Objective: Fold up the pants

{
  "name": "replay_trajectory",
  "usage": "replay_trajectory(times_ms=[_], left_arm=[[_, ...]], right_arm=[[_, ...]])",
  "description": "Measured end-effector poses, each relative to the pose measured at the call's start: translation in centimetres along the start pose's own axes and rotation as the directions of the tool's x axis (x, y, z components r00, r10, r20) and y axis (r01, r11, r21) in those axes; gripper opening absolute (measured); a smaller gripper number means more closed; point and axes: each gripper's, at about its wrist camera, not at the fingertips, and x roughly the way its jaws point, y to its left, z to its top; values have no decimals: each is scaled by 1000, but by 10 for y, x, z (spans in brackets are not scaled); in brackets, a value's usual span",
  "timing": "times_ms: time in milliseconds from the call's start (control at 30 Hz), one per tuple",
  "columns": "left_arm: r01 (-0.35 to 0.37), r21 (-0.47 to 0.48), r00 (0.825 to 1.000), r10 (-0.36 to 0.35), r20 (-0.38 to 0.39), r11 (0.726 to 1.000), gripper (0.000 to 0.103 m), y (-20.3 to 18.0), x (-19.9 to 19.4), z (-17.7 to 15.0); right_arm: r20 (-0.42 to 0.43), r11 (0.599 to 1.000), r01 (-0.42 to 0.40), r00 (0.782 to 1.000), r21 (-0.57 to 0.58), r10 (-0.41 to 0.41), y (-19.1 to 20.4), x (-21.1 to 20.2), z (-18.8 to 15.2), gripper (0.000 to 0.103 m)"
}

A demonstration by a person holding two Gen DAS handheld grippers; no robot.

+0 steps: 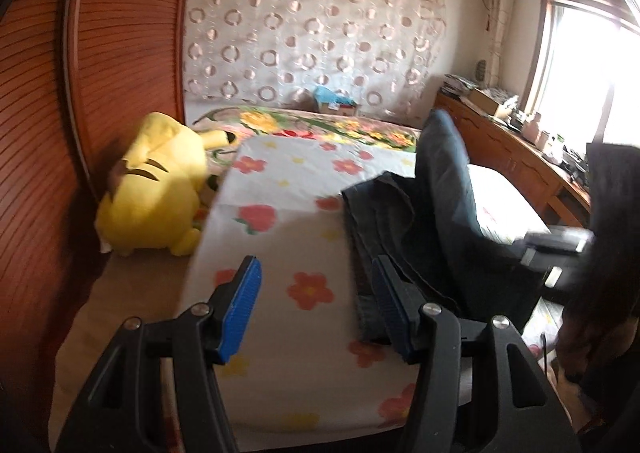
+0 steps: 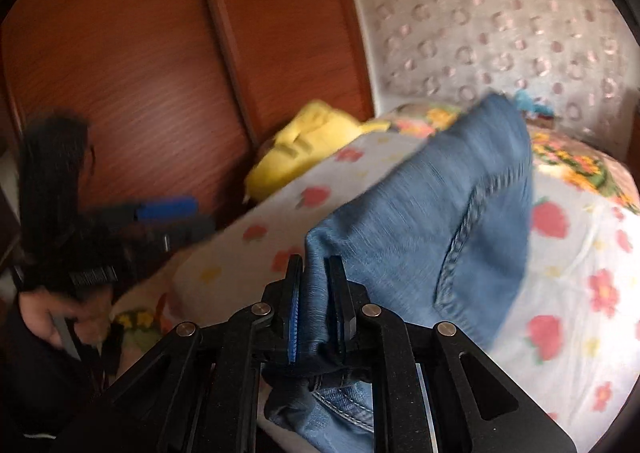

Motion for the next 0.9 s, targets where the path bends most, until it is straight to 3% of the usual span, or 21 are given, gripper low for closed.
replay_trajectory(times_ms=[167,233,300,367,433,600,900], left_arm=[[-17,-16,1000,17,14,1000,56,11,-3,1],[-17,-16,1000,18,13,1000,56,12,-1,1],[-16,-14,1000,16,11,1000,56,12,0,1],[-10,-12,1000,10,11,1000,56,11,1,0],[-5,-9,1000,5,12,1000,56,8,1,-1],[12,8,1000,-12,7,1000,56,-6,5,3],[50,69,999,-49,-10,996,56,-41,17,11]], right_arm=[[-122,999,-31,992,-13,29,9,47,-23,10],[-122,1000,-27,992,-4,26,8,48,-23,11],[-117,1000,-18,993,7,19,7,43,-18,18],[-111,1000,-12,994,7,13,7,35,-15,44],[-85,1000,10,996,10,-9,4,23,-10,51],[5,998,59,998,20,-59,-14,-14,2,53],[29,973,231,972,17,-232,-66,-27,14,55]])
